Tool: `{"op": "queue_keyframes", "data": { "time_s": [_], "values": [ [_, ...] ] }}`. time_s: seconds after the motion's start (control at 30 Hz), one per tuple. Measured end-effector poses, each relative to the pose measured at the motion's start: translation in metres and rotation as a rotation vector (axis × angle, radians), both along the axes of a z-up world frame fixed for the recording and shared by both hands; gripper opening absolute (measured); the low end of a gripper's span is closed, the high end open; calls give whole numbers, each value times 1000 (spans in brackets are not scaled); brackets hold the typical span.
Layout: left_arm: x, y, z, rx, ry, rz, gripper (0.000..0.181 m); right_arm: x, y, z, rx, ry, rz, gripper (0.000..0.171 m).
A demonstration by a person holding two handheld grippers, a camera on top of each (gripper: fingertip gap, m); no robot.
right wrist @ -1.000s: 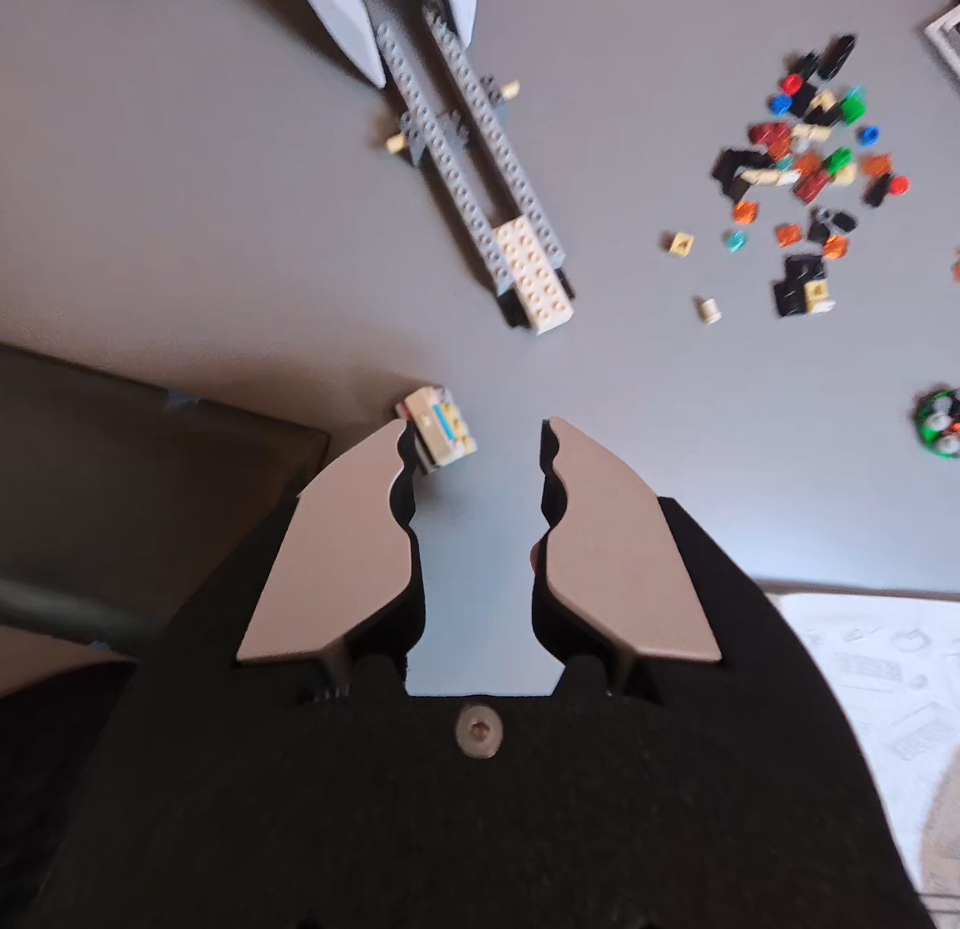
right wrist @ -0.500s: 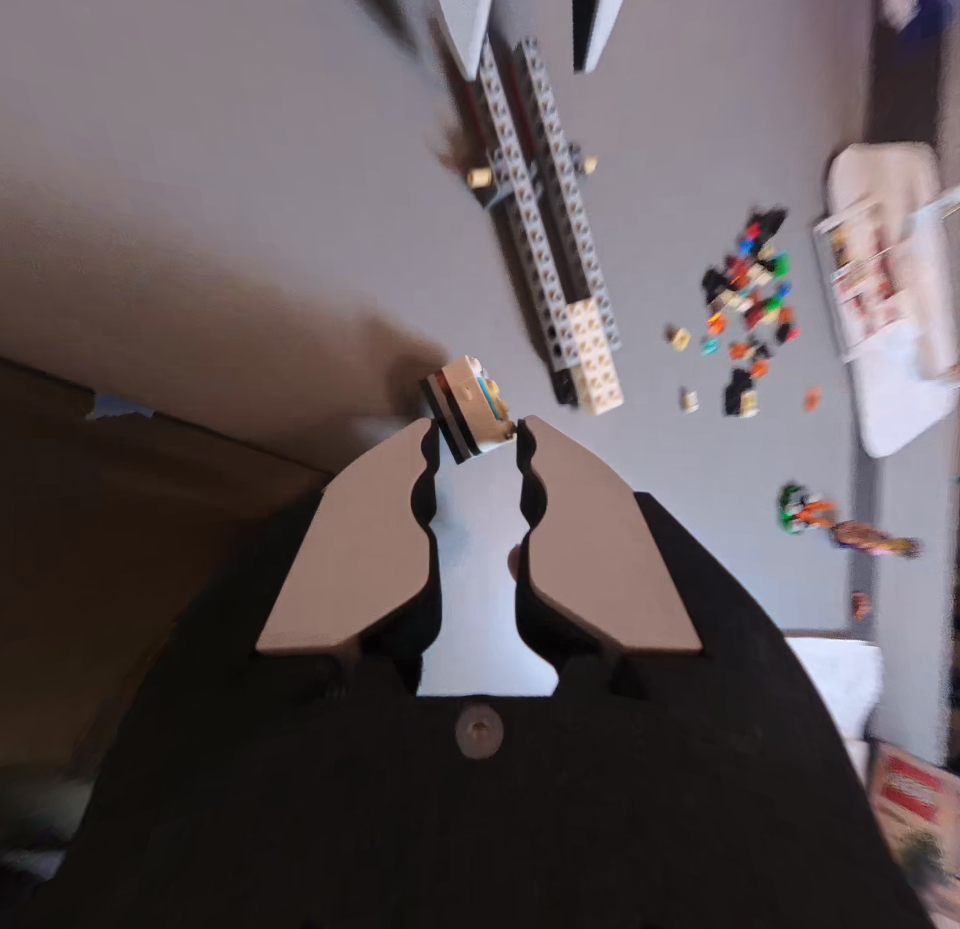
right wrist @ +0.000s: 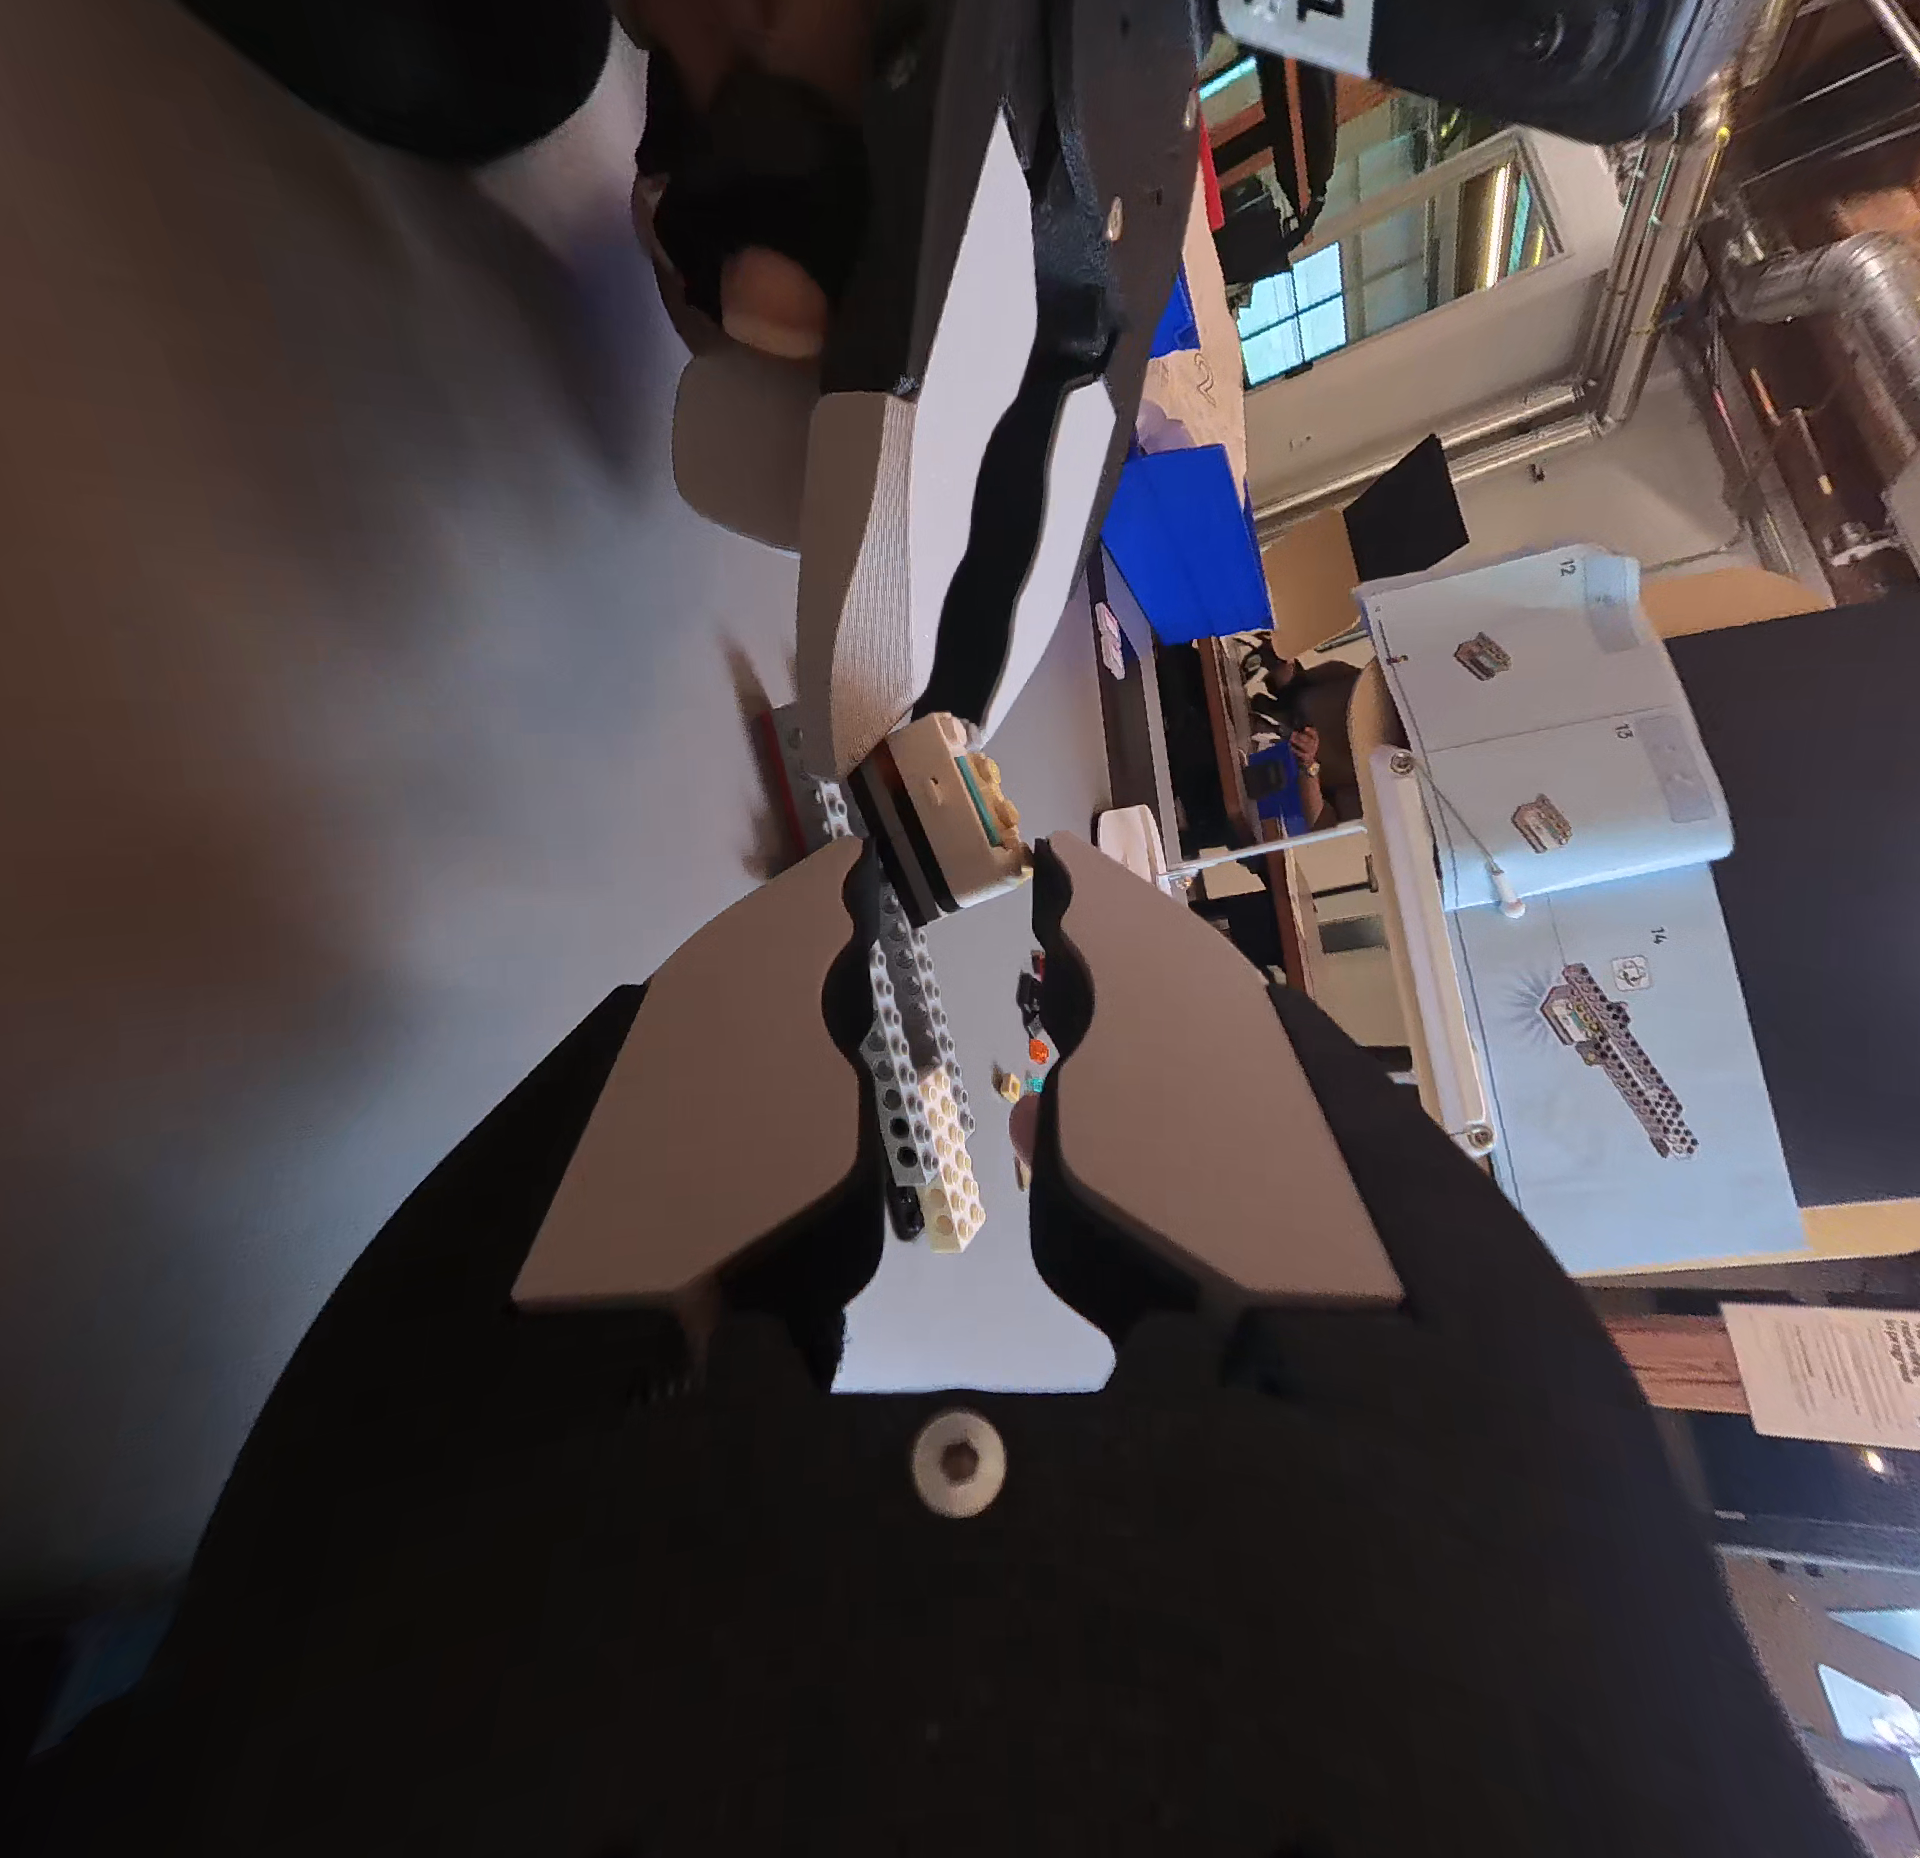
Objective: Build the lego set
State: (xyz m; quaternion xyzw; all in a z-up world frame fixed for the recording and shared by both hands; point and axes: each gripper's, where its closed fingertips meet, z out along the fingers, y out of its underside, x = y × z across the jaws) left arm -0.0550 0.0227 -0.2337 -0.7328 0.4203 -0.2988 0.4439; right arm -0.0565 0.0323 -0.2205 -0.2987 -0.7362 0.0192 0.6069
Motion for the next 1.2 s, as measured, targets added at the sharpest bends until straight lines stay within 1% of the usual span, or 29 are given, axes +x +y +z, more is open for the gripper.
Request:
{"op": "queue_keyframes", "data": {
  "time_s": [0.03,0.1,0.2,0.23,0.33,0.43,0.6,0.7,0.77,1.0,1.2],
  "values": [
    [-2,0,-2,-8,6,5,25,-2,0,-2,-9,-2,-1,28],
    [-5,-2,-8,-45,27,-1,25,-4,-1,-9,-57,-27,4,28],
    [-11,-8,-15,-31,102,-25,24,-2,-5,-22,-154,-91,4,24],
    [-15,-9,-17,-18,135,-23,24,0,-4,-29,-211,-138,-6,23],
    [-23,-15,-24,-12,195,-41,23,3,-7,-36,-407,-201,-13,24],
    [-30,-16,-38,-19,248,-44,23,-3,-7,-39,-527,-261,-20,37],
    [-33,-13,-45,14,287,-51,24,-21,-11,-44,-556,-370,32,38],
    [-36,-9,-45,29,294,-32,25,-28,-11,-49,-541,-435,50,31],
    [-37,-8,-45,25,288,-24,25,-30,-8,-48,-525,-444,49,26],
    [-40,-3,-44,31,278,4,25,-31,-2,-48,-529,-468,36,19],
    [-42,-2,-44,40,288,7,25,-29,-2,-44,-559,-497,48,25]
  ]
}}
